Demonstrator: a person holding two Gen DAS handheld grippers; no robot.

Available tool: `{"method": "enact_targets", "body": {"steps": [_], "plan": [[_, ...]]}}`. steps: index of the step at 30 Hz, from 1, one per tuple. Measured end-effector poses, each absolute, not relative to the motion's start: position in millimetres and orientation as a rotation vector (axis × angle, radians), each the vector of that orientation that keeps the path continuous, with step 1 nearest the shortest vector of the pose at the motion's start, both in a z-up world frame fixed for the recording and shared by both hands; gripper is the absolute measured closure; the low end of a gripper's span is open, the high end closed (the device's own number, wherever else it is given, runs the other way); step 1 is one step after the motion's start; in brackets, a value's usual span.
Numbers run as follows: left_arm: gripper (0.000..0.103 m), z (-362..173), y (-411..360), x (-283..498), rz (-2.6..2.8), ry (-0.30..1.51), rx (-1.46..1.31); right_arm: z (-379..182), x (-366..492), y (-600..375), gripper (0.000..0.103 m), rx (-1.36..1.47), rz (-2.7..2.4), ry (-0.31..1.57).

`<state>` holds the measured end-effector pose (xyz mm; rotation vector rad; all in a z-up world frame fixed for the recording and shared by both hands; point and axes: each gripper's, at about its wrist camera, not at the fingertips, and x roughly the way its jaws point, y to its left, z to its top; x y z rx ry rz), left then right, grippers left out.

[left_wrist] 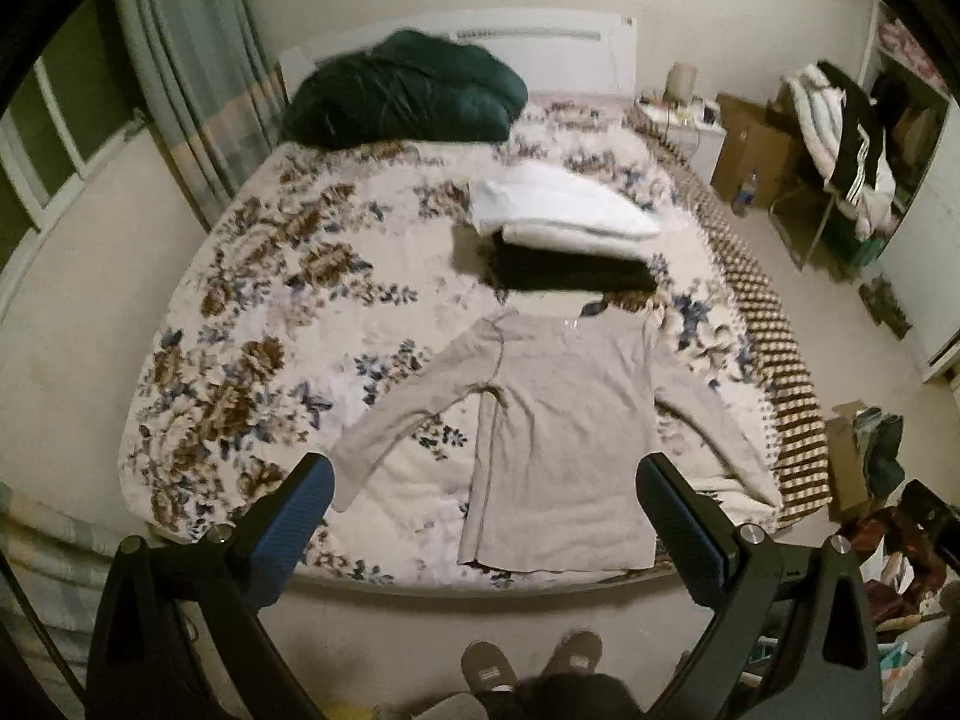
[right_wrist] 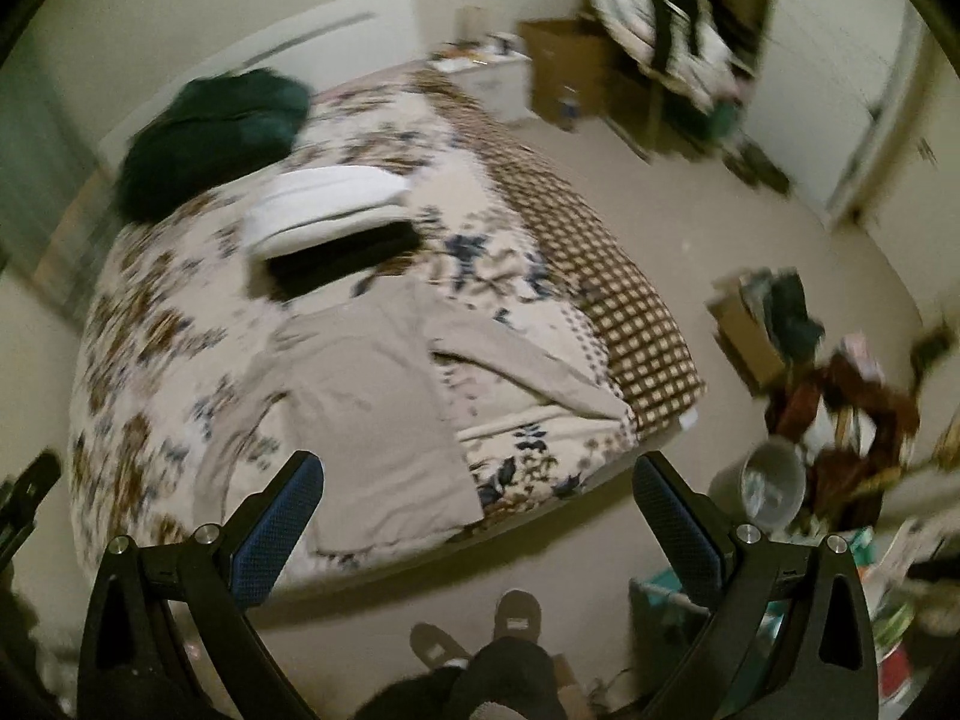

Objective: Fold small clothes
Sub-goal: 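Lower the right tool to the beige shirt's sleeve cuff while the left tool hovers over the shirt body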

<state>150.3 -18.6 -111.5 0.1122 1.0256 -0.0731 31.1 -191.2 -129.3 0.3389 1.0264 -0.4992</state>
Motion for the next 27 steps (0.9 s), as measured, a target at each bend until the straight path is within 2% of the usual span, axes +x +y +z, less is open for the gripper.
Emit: {"method": "enact_targets", "body": {"steps": [8,16,22,26,27], "plan": [[0.0,-227.5,-67.2,223.6,0.003,1.173,0.201,-306.0,63.4,-338.9,0.0,0.727,-0.654,1.067],[0.0,-354.5,-130.0,276.7,-0.016,1.334,0.267,-507.4,63.1,-441.1,0.0,1.173,-0.743,0.97],[0.0,-445.6,-165.4,306.7,-0.021,1.391,0.331,-583.4,28.8,-489.4,0.0,1.394,-0.878,0.834],[0.0,-475.4,-186.9,323.4,-0.049,1.38,0.35,-599.3,18.0,-524.7,0.001,1.336,-0.943,0.82],[0.0,-481.9,-192.0,326.7,-0.06,1.372,0.361,-600.3,19.5,-532.7,0.006,1.303,-0.946,0.836]]}}
